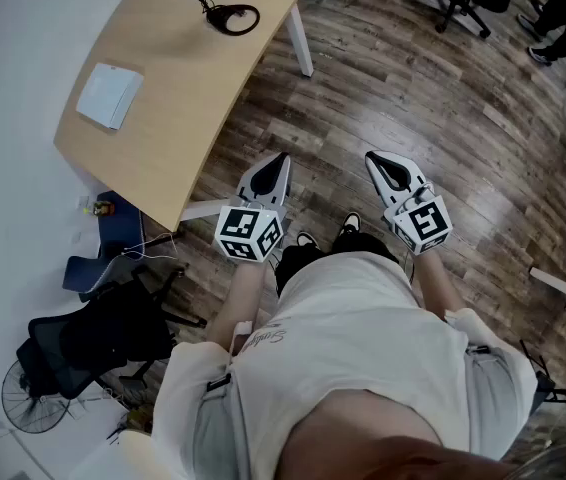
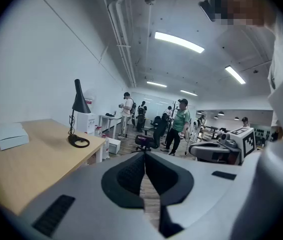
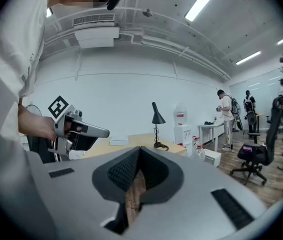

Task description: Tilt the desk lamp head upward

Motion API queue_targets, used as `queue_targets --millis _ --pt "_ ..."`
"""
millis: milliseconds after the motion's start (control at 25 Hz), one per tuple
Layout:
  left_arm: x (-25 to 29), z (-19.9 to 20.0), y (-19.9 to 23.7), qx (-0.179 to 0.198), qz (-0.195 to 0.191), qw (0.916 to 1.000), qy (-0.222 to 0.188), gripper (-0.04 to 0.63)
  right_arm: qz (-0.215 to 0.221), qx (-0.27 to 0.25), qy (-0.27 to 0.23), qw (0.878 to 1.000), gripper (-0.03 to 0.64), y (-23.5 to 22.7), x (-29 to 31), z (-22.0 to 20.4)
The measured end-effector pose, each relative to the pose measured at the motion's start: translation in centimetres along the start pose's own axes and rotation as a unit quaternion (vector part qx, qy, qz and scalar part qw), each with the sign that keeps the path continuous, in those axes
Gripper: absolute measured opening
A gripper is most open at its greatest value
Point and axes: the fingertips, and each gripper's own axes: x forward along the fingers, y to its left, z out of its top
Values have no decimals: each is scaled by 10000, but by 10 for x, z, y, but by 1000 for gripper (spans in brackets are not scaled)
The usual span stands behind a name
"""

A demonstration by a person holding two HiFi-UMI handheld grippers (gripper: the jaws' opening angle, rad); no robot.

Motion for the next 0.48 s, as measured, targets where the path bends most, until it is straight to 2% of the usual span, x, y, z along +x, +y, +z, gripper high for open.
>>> queue_targets --millis 200,480 --pt "9 4 1 -91 63 9999 -69 17 97 -196 -59 9997 -5 -13 8 7" --pt "7 10 14 -160 263 9995 -44 17 105 -87 -80 9999 -5 -18 20 4"
